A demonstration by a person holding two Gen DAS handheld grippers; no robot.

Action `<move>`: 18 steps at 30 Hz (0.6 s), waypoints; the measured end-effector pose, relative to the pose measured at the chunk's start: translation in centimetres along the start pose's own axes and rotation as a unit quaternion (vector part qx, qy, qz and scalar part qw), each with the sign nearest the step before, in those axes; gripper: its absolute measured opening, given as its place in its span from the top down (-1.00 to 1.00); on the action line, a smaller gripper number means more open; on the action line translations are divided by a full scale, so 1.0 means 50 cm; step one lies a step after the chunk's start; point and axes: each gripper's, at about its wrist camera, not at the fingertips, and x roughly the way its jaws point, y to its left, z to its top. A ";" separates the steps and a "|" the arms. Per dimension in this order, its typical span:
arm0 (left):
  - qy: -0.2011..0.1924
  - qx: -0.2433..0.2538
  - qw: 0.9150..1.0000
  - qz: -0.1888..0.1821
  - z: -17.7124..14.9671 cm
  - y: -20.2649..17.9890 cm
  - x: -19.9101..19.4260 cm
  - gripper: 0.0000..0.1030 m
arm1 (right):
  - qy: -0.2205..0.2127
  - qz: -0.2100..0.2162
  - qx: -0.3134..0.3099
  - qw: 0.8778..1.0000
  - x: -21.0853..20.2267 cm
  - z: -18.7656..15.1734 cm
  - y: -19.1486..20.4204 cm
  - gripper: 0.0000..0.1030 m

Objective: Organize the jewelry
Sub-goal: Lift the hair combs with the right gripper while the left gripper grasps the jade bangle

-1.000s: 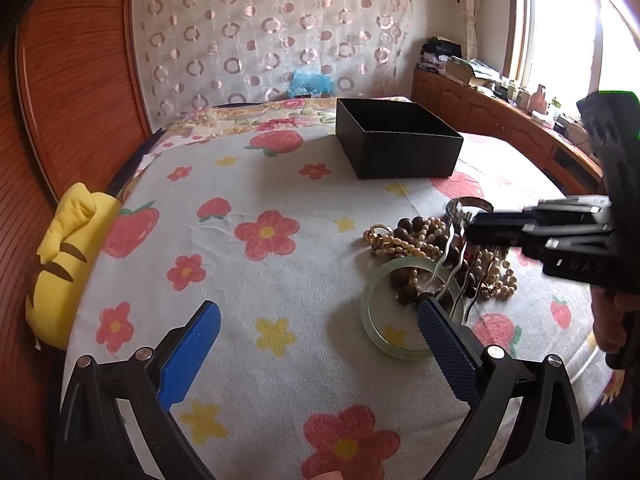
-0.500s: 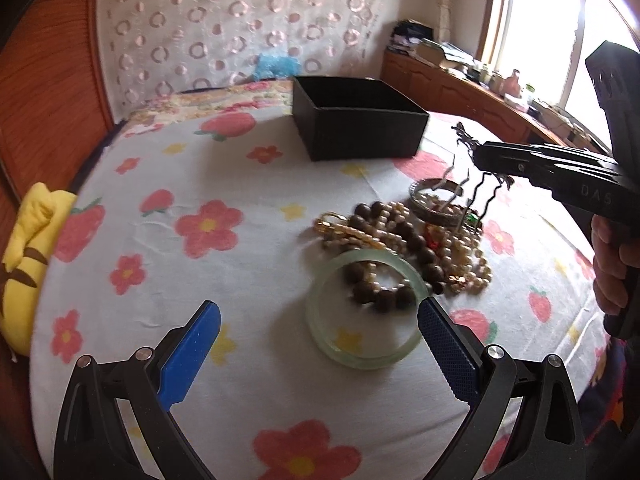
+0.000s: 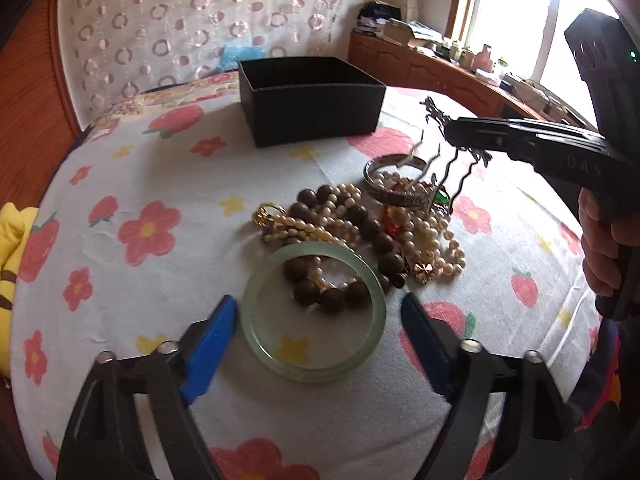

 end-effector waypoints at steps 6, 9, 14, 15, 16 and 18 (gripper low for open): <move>-0.016 -0.011 1.000 -0.002 -0.005 0.007 -0.011 -0.34 | -0.001 0.002 0.004 1.000 0.005 0.001 -0.003 0.52; -0.030 -0.022 0.999 -0.001 -0.002 0.015 -0.023 -0.34 | -0.002 0.003 0.003 1.000 0.006 0.004 -0.003 0.52; -0.045 -0.015 0.999 0.010 0.013 0.024 -0.045 -0.34 | -0.013 0.002 0.004 1.000 0.020 0.030 -0.010 0.52; -0.046 -0.014 0.999 0.014 0.018 0.027 -0.047 -0.34 | -0.015 0.001 0.004 1.000 0.022 0.036 -0.013 0.52; -0.047 -0.015 0.999 0.016 0.024 0.032 -0.048 -0.34 | -0.017 0.001 0.005 1.000 0.025 0.042 -0.016 0.52; -0.050 -0.017 0.998 0.019 0.036 0.041 -0.048 -0.34 | -0.023 -0.001 0.006 1.000 0.031 0.056 -0.024 0.52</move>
